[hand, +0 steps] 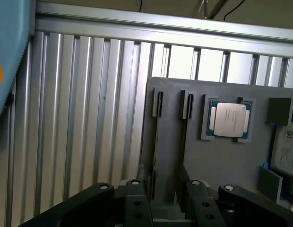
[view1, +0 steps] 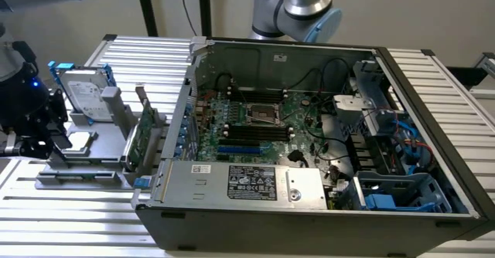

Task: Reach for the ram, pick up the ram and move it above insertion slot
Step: 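Pick up the ram and move it above insertion slot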

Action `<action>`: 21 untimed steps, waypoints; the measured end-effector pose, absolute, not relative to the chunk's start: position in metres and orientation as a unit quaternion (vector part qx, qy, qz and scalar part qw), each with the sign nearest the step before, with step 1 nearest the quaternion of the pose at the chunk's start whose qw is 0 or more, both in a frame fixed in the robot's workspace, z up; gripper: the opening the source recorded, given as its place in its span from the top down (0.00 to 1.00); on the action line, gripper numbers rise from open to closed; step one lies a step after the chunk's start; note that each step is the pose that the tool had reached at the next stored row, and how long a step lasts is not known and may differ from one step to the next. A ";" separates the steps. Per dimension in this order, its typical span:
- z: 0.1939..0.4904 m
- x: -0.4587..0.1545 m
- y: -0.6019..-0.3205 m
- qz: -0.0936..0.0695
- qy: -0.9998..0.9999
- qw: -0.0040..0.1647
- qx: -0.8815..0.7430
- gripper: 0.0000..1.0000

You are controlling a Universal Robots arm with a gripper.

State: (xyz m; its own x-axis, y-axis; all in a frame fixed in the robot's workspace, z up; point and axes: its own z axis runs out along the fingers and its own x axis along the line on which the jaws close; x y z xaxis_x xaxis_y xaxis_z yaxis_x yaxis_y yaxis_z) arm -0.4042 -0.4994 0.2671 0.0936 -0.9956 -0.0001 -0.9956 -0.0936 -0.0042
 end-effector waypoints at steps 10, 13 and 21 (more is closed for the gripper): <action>0.249 -0.404 -0.500 -0.001 0.676 0.002 -0.737 0.64; 0.243 -0.404 -0.500 -0.001 0.676 0.002 -0.737 0.64; 0.229 -0.402 -0.501 -0.001 0.676 0.002 -0.737 0.64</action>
State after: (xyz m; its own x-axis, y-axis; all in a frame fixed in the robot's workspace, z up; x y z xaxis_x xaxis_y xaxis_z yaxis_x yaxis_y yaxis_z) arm -0.4025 -0.5005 0.2288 0.0852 -0.9964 -0.0001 -0.9964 -0.0852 -0.0041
